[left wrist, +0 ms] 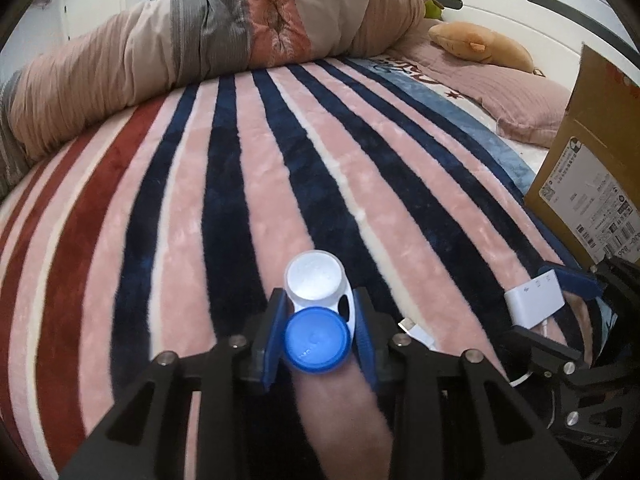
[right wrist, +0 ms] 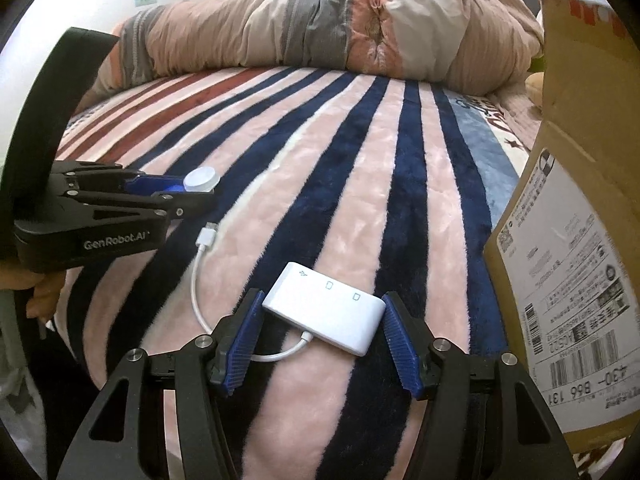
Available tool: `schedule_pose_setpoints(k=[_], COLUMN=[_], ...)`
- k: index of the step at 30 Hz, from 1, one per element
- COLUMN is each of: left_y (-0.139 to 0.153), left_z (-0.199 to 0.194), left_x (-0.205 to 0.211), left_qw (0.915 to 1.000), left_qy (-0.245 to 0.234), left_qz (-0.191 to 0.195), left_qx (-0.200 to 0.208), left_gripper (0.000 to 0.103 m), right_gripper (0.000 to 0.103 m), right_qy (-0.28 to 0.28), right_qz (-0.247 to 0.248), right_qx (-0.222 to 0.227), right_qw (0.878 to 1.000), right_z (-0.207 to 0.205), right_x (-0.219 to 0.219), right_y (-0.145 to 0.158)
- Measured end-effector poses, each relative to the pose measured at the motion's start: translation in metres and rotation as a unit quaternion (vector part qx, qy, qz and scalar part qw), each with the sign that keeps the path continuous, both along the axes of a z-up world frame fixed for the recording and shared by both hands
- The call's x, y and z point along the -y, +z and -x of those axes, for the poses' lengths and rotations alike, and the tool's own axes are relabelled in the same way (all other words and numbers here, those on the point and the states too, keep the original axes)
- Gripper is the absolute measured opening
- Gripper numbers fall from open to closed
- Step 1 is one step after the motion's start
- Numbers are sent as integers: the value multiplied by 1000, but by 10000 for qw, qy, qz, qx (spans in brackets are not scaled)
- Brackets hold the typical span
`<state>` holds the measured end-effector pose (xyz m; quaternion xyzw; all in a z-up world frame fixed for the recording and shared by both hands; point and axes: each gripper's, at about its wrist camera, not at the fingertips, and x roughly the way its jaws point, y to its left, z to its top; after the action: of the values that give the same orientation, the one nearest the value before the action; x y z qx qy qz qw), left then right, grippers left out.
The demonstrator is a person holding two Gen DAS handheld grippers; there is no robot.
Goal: Organize rigid objects
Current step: 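Carry the lens case and USB adapter into the box and open both tools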
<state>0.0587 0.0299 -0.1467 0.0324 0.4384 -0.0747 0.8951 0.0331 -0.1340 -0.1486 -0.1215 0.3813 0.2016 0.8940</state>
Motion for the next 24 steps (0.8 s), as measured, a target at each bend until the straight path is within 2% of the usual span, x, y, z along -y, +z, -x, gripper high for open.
schedule_pose_setpoints(k=[4, 8, 12, 14, 16, 20, 22, 24], left_y=[27, 68, 108, 128, 147, 175, 188, 196], left_z=[14, 35, 51, 57, 62, 62, 59, 55], left_x=[-10, -15, -7, 2, 14, 51, 74, 97], left_qw=[9994, 9974, 9948, 9933, 9914, 9879, 9850, 9831], left_qy=[54, 90, -3, -76, -209, -559, -829, -996], left_qz=[138, 271, 316, 349, 353, 412, 604, 610], left_qx=[302, 660, 968, 1103, 1242, 1386, 1389, 1412], left_gripper=[30, 30, 30, 30, 30, 30, 30, 30], right_gripper=[56, 56, 56, 56, 56, 56, 56, 56], right_qy=[141, 339, 356, 257, 108, -360, -599, -842], right_qz=[80, 74, 157, 83, -85, -263, -385, -474], right_qx=[411, 934, 1734, 1977, 2150, 2355, 2316, 2110], right_qw=[9990, 9950, 9841, 9799, 9765, 9709, 9702, 9727], right_z=[12, 32, 54, 59, 61, 64, 63, 54], right_x=[-4, -4, 4, 14, 32, 76, 103, 132], right_y=[26, 73, 125, 146, 166, 189, 192, 188])
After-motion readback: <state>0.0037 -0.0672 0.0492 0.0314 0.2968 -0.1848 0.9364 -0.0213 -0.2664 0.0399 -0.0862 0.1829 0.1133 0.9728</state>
